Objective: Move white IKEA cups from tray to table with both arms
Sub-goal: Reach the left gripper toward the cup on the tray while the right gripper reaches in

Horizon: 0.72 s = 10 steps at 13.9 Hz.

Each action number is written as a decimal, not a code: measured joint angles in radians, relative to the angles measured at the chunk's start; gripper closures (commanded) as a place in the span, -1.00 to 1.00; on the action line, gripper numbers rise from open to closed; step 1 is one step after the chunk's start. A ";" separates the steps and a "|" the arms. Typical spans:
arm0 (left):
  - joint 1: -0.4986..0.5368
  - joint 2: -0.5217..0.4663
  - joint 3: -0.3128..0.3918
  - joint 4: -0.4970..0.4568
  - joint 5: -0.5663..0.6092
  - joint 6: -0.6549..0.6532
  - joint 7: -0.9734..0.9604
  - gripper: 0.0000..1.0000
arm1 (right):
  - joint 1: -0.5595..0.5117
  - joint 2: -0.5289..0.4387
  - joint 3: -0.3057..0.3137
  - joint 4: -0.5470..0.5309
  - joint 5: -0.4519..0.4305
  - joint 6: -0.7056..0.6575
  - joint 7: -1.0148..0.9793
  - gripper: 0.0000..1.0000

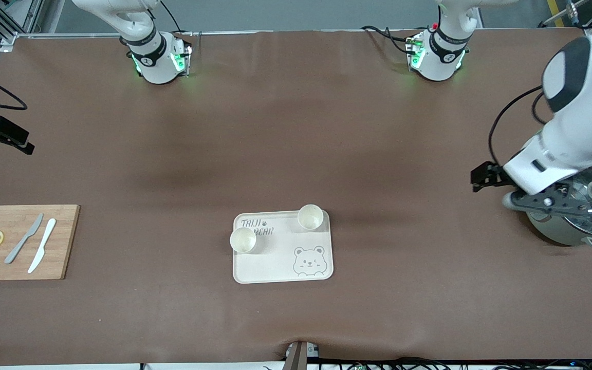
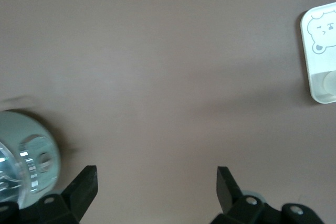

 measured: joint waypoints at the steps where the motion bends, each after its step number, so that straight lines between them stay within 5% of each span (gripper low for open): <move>1: -0.037 0.040 -0.001 0.000 0.000 0.013 -0.065 -1.00 | 0.000 0.000 0.000 0.000 0.000 0.000 0.000 -1.00; 4: -0.160 0.176 -0.004 0.022 0.000 0.085 -0.260 -1.00 | -0.002 0.000 0.000 0.000 0.000 0.002 0.000 -1.00; 10: -0.312 0.420 0.001 0.212 0.000 0.297 -0.492 -1.00 | -0.011 0.005 0.006 0.011 0.001 0.015 0.000 -1.00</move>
